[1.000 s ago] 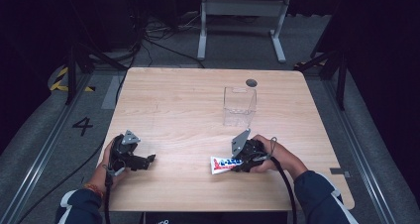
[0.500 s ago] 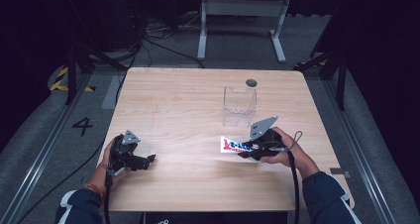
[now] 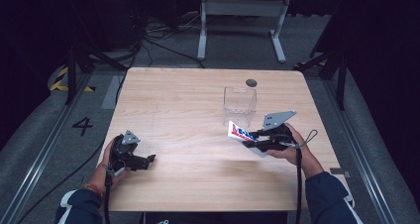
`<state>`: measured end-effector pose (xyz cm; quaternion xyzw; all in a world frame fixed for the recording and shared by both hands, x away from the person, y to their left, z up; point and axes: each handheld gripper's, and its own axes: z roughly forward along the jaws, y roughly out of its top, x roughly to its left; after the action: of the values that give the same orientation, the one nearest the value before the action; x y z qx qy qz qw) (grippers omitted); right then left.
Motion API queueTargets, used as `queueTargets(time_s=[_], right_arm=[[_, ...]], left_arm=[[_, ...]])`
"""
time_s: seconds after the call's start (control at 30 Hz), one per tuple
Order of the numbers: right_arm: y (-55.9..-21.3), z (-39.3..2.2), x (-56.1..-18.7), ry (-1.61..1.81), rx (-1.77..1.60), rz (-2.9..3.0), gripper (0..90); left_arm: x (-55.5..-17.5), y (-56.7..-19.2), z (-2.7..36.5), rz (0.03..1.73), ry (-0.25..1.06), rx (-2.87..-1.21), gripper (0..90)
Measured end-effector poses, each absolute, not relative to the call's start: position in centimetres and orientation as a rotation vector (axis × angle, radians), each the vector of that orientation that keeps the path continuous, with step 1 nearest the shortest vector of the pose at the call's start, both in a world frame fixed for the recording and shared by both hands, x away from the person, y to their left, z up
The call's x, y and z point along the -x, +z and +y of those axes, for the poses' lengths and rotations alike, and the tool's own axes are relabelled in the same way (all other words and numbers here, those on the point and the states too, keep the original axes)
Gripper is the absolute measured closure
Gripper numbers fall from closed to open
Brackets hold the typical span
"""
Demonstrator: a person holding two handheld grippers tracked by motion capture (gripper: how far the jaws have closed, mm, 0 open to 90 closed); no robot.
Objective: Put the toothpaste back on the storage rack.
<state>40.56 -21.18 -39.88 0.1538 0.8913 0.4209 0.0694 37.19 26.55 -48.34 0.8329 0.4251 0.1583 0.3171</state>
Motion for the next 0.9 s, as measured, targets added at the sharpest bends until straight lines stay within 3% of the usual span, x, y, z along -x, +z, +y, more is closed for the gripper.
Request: queueTargets(time_s=[0.9], right_arm=[[-36.0, -23.1, -41.2, 1.446, -0.565, 2.421, 68.1]], left_arm=[[-37.2, -48.3, 26.5, 1.122, 0.417, -2.190, 0.1]])
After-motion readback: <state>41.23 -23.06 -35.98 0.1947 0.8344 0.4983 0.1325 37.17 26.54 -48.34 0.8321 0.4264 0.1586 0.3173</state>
